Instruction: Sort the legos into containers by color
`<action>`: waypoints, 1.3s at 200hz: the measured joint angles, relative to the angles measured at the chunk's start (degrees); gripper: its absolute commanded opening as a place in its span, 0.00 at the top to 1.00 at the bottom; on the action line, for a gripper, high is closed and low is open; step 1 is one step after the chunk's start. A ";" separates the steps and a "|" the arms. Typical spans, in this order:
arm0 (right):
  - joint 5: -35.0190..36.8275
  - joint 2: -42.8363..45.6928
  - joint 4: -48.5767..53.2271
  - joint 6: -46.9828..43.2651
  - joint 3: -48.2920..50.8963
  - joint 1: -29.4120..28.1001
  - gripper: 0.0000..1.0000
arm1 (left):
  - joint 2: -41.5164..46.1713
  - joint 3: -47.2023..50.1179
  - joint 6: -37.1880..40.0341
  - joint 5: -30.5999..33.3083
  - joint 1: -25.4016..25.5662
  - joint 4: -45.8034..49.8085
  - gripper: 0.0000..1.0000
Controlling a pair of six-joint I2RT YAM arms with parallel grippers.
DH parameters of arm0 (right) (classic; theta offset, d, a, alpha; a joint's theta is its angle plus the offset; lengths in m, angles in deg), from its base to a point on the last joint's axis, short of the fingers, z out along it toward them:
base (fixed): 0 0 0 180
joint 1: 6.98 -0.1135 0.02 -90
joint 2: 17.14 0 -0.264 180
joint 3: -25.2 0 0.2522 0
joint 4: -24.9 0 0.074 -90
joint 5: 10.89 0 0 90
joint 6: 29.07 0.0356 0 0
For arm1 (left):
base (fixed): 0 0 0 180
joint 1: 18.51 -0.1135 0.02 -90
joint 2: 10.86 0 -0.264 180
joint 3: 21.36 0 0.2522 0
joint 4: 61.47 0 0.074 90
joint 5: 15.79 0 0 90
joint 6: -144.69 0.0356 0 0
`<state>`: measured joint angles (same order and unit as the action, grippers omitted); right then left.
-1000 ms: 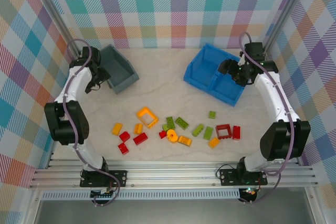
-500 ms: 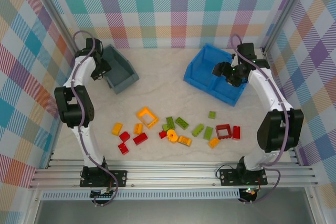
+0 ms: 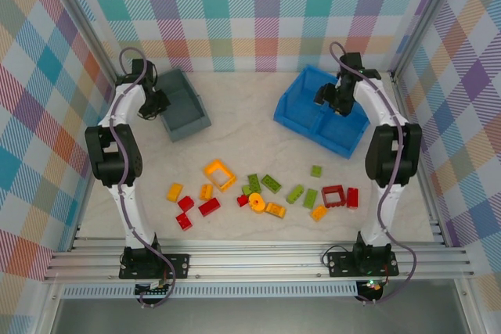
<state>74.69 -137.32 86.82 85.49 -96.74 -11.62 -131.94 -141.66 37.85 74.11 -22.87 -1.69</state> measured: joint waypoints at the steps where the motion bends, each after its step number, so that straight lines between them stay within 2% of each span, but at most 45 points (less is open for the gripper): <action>1: 0.04 -0.44 0.09 -0.17 -0.39 0.00 0.41 | -0.02 0.00 0.17 -0.11 0.07 0.00 1.00; 19: 0.79 -4.39 1.44 -0.94 -4.68 -0.24 0.54 | 0.02 0.20 1.60 -0.76 0.61 -0.11 1.00; 35: 1.49 -6.75 3.06 -2.58 -7.10 -0.44 0.70 | 0.15 0.52 2.75 -1.57 1.66 -0.66 1.00; 68: 4.59 -7.19 6.58 -7.32 -9.66 -2.51 0.88 | 0.17 0.79 4.94 -3.91 6.36 -1.38 1.00; 99: 6.23 -7.17 7.85 -10.38 -10.03 -6.80 0.90 | 0.17 0.98 7.37 -6.05 11.47 -1.57 1.00; 139: 6.38 -7.15 7.91 -11.61 -10.16 -10.60 0.92 | 0.74 1.79 11.32 -8.66 15.15 -1.07 1.00; 184: 6.19 -8.33 9.07 -11.80 -12.31 -12.44 0.92 | 1.18 1.79 13.29 -6.27 15.76 0.46 1.00; 260: 5.68 -12.92 11.15 -9.60 -19.91 -13.88 0.92 | 1.25 1.79 11.98 -3.63 16.61 0.55 1.00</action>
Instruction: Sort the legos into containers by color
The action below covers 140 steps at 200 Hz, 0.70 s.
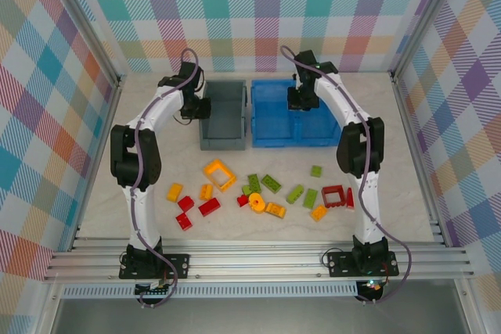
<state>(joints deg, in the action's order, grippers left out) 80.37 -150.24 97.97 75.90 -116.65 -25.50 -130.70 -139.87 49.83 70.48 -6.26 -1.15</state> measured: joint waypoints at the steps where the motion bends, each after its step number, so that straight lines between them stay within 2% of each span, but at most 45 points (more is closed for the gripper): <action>1: 0.00 -0.02 0.00 0.02 -0.07 -0.02 0.92 | 0.00 0.00 -0.07 0.00 0.02 0.00 1.00; 22: -0.28 -1.14 0.35 0.61 -1.90 -0.63 0.91 | 0.00 0.00 -0.52 -0.02 0.11 -0.04 1.00; 32: -0.37 -1.29 0.35 0.76 -2.21 -0.85 0.87 | 0.00 0.00 -0.85 0.00 0.15 -0.04 1.00; 73: -0.50 -1.36 0.44 1.14 -2.32 -0.96 0.61 | 0.00 0.00 -2.16 -0.02 0.22 0.00 0.70; 88: -1.22 -1.31 0.17 1.29 -2.32 -0.96 0.55 | 0.26 0.00 -2.73 0.22 0.35 0.13 0.59; 110: -1.42 -0.37 0.17 1.46 -2.32 -1.14 0.48 | 2.10 0.00 -3.80 1.14 0.44 1.07 0.51; 140: -1.18 4.59 0.11 1.46 -0.96 -1.22 0.45 | 8.31 0.00 -6.47 2.69 0.44 2.14 0.49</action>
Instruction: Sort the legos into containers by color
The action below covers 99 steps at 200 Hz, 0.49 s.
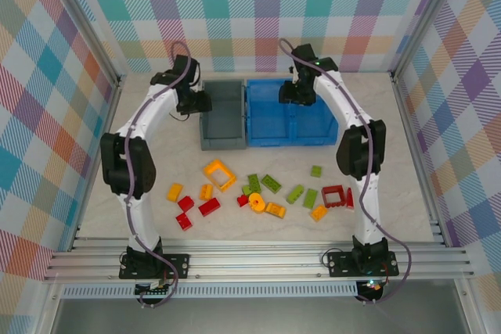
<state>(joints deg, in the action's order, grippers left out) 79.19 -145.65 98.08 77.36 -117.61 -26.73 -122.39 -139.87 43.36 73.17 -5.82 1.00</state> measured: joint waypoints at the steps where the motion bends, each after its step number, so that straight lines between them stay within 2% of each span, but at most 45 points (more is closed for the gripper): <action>1: 0.02 0.39 0.00 0.00 0.17 0.00 0.45 | 0.20 0.00 -0.07 0.09 0.00 0.07 0.49; 30: -0.17 13.77 -2.40 0.02 9.77 -0.11 0.44 | 11.23 4.55 -4.90 1.55 0.00 0.52 0.53; 55: -1.97 31.17 -7.28 0.15 25.22 -1.55 0.43 | 24.59 17.18 -10.93 1.25 0.00 0.09 0.60; 78: -4.39 46.49 -11.45 0.83 39.56 -6.34 0.42 | 35.01 30.84 -17.90 -0.28 1.01 -0.42 0.61; 99: -7.28 56.72 -15.10 1.97 52.09 -13.33 0.39 | 40.22 40.83 -23.98 -1.49 4.13 -1.14 0.59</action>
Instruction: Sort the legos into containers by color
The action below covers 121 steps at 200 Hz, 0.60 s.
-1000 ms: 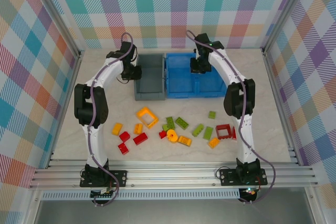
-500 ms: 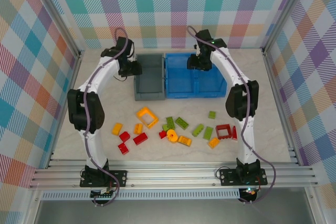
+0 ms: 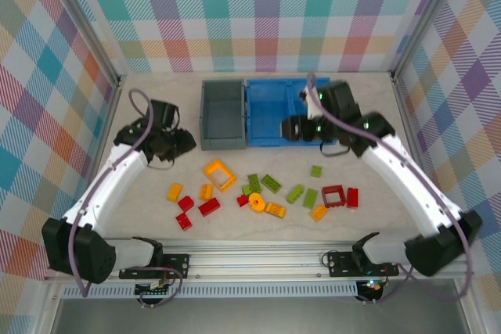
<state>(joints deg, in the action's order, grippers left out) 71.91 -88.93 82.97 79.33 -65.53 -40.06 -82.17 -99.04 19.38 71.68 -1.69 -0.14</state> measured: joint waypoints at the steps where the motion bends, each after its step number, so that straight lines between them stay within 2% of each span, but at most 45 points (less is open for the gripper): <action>1: -0.11 0.26 -0.15 0.11 0.44 -0.28 0.39 | 0.22 0.59 -0.39 0.00 0.31 -0.13 0.59; 31: -2.75 9.66 -5.27 2.78 16.48 -11.69 0.34 | 1.27 9.53 -7.74 -0.63 6.78 -3.39 0.57; 60: -2.40 16.06 -8.74 5.88 24.72 -19.45 0.32 | -0.90 12.92 -12.90 -0.81 9.05 -8.04 0.57; 121: 0.11 16.96 -12.17 8.48 25.77 -22.51 0.33 | -10.16 13.66 -16.79 1.88 9.31 -14.78 0.66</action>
<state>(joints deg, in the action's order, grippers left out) 72.02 -71.97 70.80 87.81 -39.76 -62.57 -92.34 -85.38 2.59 73.56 7.62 -14.92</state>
